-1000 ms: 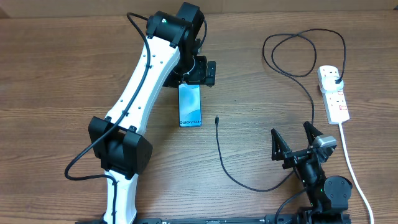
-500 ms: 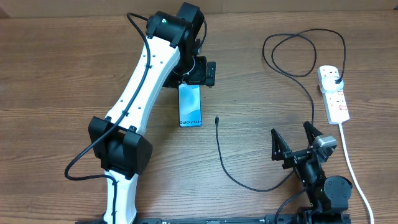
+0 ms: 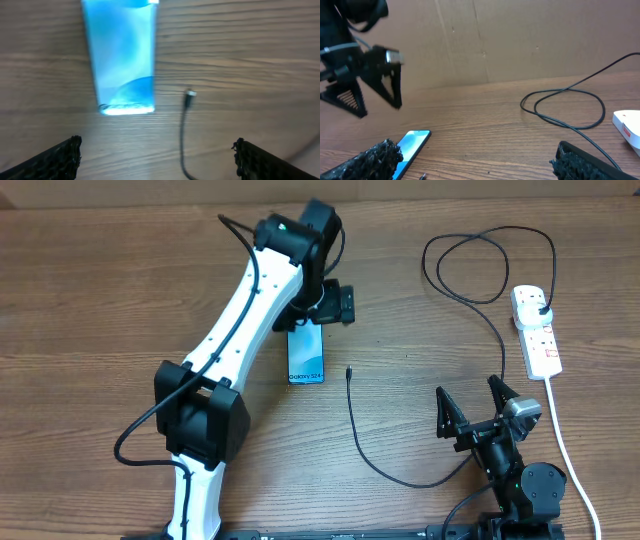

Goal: Plug charger to phone and switch on socket
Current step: 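Move the left gripper over the Galaxy phone and lower toward it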

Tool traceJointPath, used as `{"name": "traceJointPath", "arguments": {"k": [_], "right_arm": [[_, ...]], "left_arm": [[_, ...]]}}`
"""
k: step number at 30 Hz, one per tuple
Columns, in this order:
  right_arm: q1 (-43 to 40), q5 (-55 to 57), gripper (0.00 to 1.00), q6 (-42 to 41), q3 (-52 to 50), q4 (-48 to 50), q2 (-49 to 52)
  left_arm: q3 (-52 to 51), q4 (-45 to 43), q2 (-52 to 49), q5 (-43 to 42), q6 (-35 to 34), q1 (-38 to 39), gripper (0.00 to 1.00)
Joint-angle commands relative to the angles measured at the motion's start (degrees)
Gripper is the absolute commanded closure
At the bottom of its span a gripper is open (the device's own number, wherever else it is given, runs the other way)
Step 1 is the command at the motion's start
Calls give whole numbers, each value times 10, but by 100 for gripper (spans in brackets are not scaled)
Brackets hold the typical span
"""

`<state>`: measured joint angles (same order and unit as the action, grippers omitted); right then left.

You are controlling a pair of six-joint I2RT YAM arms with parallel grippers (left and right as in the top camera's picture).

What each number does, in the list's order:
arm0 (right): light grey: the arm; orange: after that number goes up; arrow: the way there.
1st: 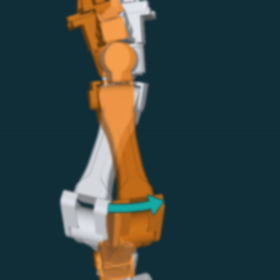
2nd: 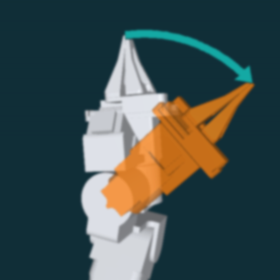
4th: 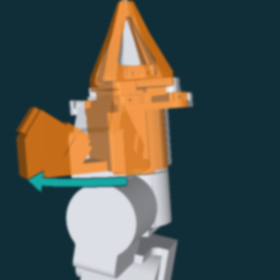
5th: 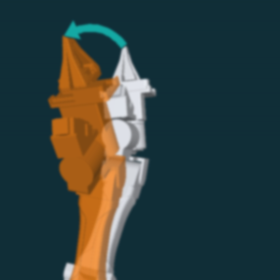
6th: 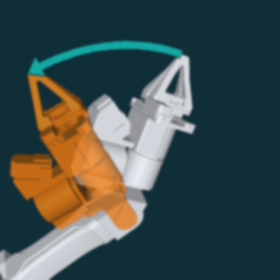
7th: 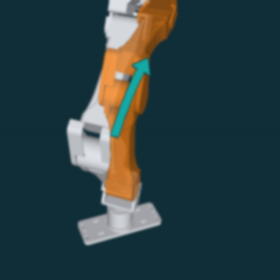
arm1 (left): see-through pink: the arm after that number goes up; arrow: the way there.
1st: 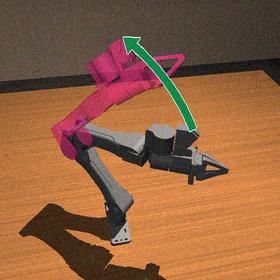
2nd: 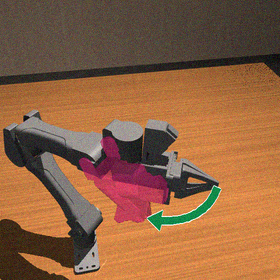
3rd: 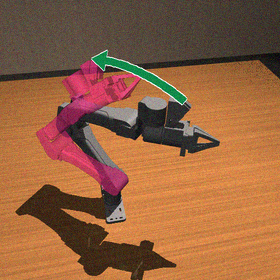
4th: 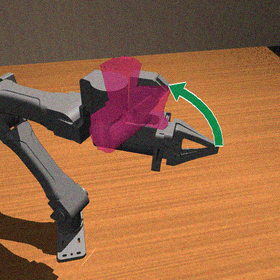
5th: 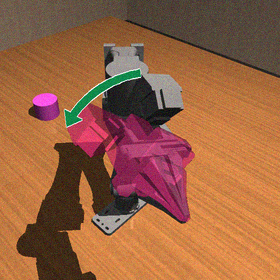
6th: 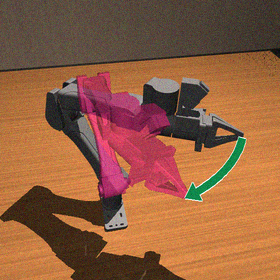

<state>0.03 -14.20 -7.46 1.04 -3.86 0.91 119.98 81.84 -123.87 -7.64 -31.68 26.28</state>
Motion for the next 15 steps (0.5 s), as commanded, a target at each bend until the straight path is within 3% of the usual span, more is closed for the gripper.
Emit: {"name": "traceJointPath", "arguments": {"k": [1,15], "right_arm": [[0,0,0,1,-6,4,-3],[0,0,0,1,-6,4,-3]], "left_arm": [[-40,-15,-6,62,-48,0,0],[-164,-155,-6,40,-48,0,0]]}}
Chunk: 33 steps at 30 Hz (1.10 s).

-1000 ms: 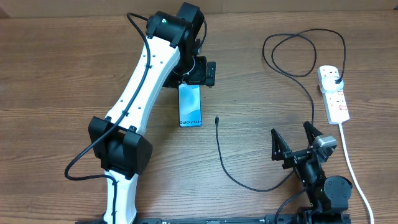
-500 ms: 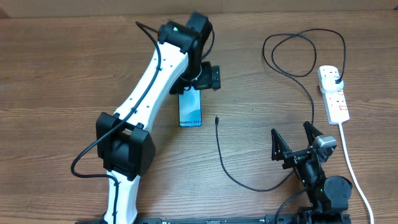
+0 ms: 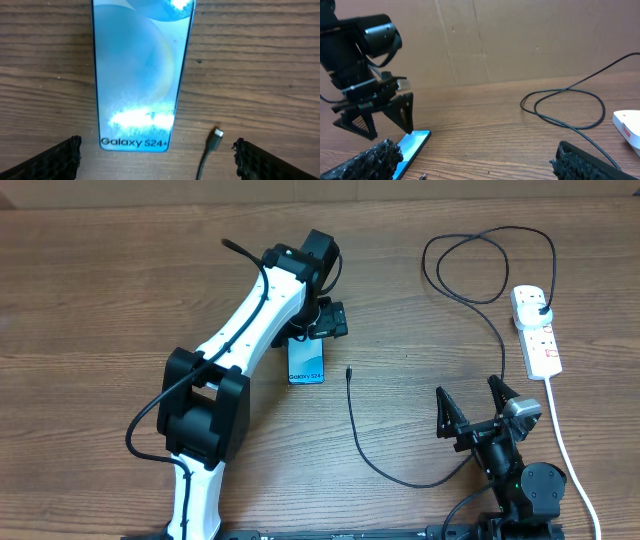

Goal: Plug charger to phone and switch on socket

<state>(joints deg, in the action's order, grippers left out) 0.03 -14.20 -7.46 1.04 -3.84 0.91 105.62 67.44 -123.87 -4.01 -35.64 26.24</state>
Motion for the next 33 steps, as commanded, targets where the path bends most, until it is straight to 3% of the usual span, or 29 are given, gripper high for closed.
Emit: {"name": "traceJointPath", "arguments": {"k": [1,5,12,33], "right_arm": [[0,0,0,1,-6,3,-3],[0,0,0,1,-6,3,-3],[0,0,0,1,-6,3,-3],[0,0,0,1,-6,3,-3]], "left_arm": [[-23,-15,-6,7,-8,1,0],[-24,-17,-9,64,-8,7,0],[-24,-33,-31,55,38,13,0],[-24,-61,-74,74,79,13,0]]}}
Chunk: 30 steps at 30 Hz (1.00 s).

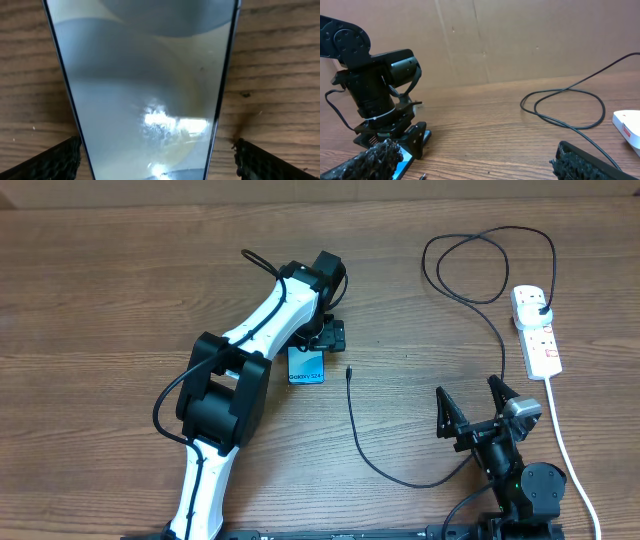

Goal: Plug charger to phone and switch on socket

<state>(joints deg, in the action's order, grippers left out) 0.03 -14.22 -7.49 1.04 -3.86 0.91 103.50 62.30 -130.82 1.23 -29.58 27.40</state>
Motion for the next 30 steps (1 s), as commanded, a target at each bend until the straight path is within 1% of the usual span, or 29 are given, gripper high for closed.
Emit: {"name": "traceJointPath", "arguments": {"k": [1,13,17,30], "right_arm": [[0,0,0,1,-6,4,-3],[0,0,0,1,-6,4,-3],[0,0,0,1,-6,4,-3],[0,0,0,1,-6,4,-3]], "left_arm": [[-3,-14,-4,23,18,1,0],[-3,-25,-10,38,26,-7,0],[-3,-24,-11,5,25,-11,0],[-3,-23,-11,2,26,-12,0]]}}
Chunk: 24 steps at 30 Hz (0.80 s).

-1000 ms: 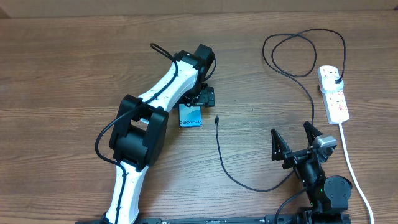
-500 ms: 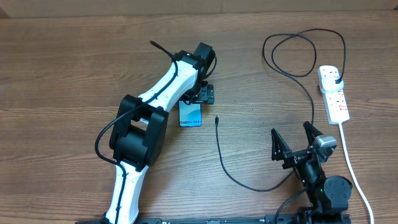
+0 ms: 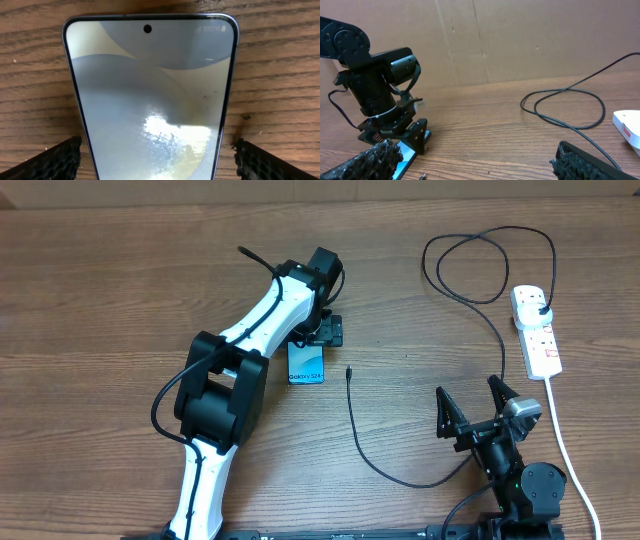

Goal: Plug charger to phone and switch on socket

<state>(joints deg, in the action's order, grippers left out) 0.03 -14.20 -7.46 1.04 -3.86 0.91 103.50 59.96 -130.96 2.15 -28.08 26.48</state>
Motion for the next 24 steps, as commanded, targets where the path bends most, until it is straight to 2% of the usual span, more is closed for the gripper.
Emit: {"name": "traceJointPath", "arguments": {"k": [1,15,24], "right_arm": [[0,0,0,1,-6,4,-3],[0,0,0,1,-6,4,-3],[0,0,0,1,-6,4,-3]], "left_arm": [[-3,1,-9,-7,11,-3,0],[-8,6,-9,-8,10,-15,0],[-44,-29,-9,-39,20,-14,0]]}}
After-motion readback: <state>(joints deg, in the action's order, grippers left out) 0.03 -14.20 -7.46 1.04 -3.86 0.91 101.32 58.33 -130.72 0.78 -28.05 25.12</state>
